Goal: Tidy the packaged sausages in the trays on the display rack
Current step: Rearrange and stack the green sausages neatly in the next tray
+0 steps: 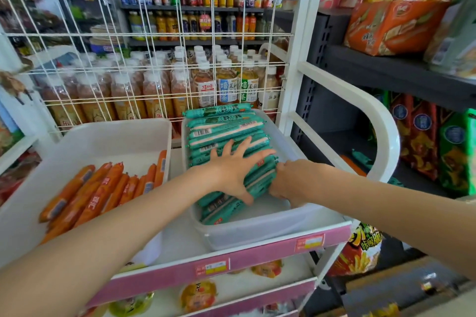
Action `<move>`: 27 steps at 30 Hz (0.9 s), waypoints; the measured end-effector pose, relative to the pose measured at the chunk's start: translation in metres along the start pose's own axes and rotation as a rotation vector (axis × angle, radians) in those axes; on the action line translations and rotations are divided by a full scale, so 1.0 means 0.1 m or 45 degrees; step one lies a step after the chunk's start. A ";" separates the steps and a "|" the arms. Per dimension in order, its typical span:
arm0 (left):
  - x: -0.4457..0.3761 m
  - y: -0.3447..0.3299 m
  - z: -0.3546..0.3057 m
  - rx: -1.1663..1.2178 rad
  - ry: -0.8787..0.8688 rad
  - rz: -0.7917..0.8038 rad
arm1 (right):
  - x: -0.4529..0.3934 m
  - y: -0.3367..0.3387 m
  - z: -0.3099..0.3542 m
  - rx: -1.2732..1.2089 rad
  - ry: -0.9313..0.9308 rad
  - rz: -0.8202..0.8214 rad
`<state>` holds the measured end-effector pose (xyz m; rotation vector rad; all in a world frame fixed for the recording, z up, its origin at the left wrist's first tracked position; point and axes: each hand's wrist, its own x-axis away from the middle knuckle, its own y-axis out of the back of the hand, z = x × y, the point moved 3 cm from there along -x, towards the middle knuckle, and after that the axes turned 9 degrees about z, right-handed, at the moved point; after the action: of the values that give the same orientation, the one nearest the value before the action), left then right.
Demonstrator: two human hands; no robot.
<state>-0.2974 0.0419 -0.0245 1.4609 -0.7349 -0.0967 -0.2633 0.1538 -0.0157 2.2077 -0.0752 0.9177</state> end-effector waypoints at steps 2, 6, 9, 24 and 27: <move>0.00 0.00 0.01 -0.005 0.000 -0.001 | 0.02 -0.04 -0.02 -0.029 -0.043 -0.078; 0.00 0.01 0.01 -0.027 -0.001 -0.002 | -0.03 -0.08 0.00 -0.023 -0.115 -0.095; 0.00 0.02 0.01 -0.022 0.000 -0.022 | -0.05 -0.11 -0.01 -0.001 -0.142 -0.144; 0.05 0.05 0.16 0.033 -0.037 -0.184 | 0.26 -0.03 -0.33 0.001 -0.067 -0.600; 0.02 0.04 0.16 0.017 -0.023 -0.174 | 0.25 -0.13 -0.41 -0.222 -0.014 -0.649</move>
<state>-0.3052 0.0273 -0.0209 1.5242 -0.6508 -0.2108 -0.2644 0.1947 0.0122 1.9343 0.3729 0.5877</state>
